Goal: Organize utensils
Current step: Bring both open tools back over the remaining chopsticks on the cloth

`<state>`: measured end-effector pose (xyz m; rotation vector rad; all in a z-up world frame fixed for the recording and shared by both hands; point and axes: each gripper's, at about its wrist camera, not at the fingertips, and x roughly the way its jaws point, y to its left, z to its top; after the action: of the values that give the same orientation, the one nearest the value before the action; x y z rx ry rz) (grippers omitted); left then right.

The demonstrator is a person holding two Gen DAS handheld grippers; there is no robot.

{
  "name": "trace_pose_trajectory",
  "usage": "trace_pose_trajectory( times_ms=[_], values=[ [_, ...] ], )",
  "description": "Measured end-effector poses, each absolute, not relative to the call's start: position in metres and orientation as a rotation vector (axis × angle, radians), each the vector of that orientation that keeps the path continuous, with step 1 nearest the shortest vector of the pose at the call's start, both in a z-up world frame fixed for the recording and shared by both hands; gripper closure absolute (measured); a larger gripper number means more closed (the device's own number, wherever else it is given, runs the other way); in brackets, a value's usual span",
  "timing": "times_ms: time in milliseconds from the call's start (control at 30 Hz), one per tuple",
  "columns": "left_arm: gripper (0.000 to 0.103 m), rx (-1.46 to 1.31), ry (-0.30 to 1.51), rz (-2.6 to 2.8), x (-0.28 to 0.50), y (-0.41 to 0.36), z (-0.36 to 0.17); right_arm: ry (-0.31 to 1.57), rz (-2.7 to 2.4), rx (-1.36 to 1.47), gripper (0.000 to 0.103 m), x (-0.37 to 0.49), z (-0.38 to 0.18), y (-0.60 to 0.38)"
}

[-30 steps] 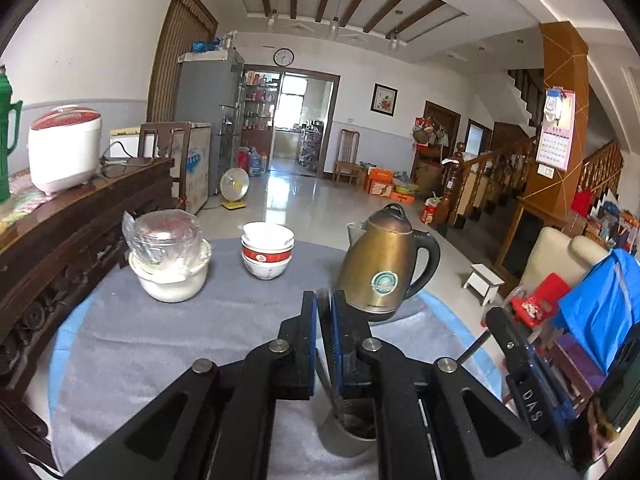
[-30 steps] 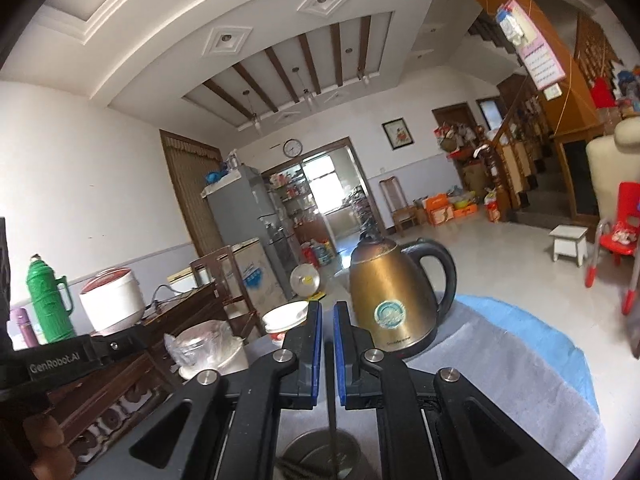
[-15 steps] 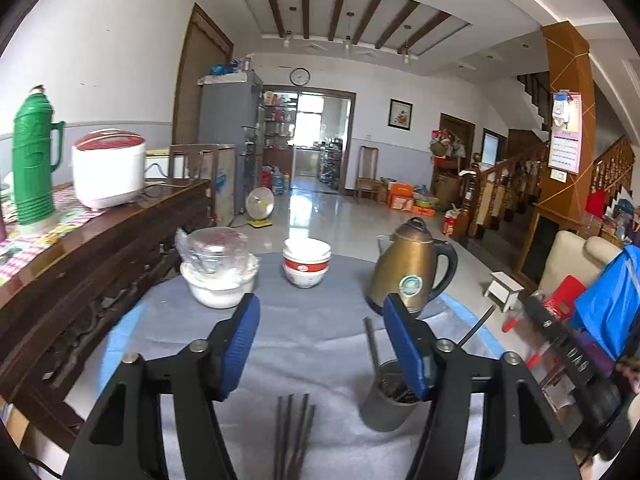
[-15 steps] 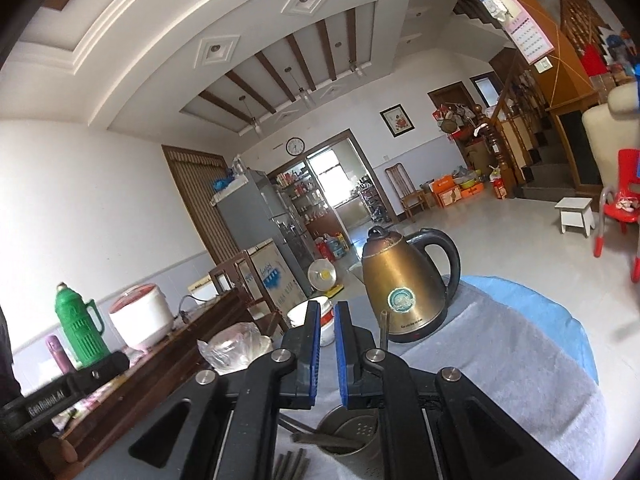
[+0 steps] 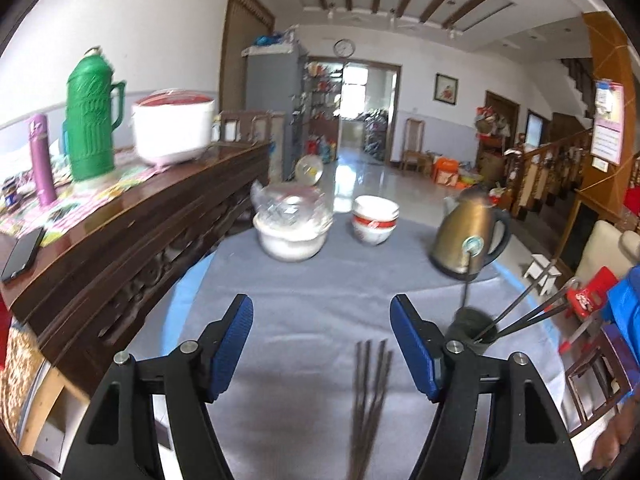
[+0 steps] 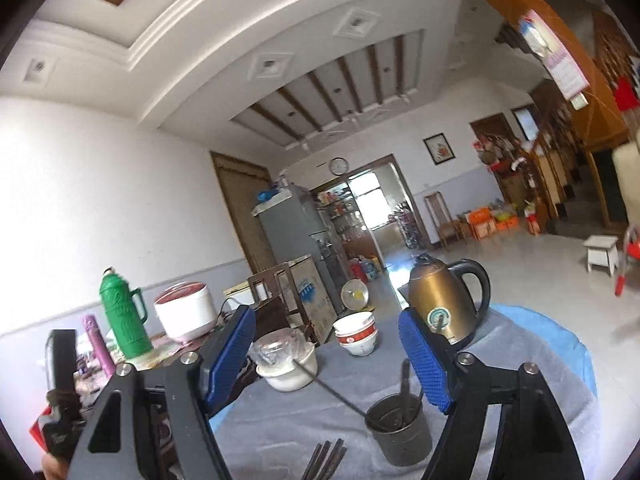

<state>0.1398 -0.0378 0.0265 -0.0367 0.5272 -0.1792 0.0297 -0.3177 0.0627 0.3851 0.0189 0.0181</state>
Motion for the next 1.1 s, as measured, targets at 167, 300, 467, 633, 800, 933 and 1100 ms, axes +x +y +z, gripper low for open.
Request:
trace_pose_trajectory(
  times_ms=[167, 300, 467, 633, 800, 933, 1100],
  values=[
    [0.031, -0.03, 0.62, -0.168, 0.147, -0.022, -0.003, 0.103, 0.103, 0.412, 0.065, 0.036, 0.049, -0.314],
    [0.031, -0.008, 0.718, -0.179, 0.154, -0.023, -0.036, 0.216, 0.135, 0.434, 0.065, 0.054, 0.021, -0.306],
    [0.031, 0.03, 0.836, -0.206, 0.163, -0.035, -0.071, 0.43, 0.165, 0.455, 0.065, 0.09, -0.027, -0.29],
    [0.031, 0.055, 0.919, -0.223, 0.174, -0.044, -0.099, 0.611, 0.176, 0.448, 0.066, 0.122, -0.07, -0.274],
    [0.031, 0.063, 0.979, -0.256, 0.183, -0.051, -0.121, 0.737, 0.161, 0.431, 0.071, 0.147, -0.109, -0.264],
    [0.031, 0.06, 1.022, -0.278, 0.188, -0.054, -0.138, 0.757, 0.15, 0.421, 0.071, 0.156, -0.126, -0.263],
    [0.031, 0.044, 1.036, -0.28, 0.19, -0.052, -0.147, 0.694, 0.147, 0.378, 0.071, 0.156, -0.134, -0.268]
  ],
)
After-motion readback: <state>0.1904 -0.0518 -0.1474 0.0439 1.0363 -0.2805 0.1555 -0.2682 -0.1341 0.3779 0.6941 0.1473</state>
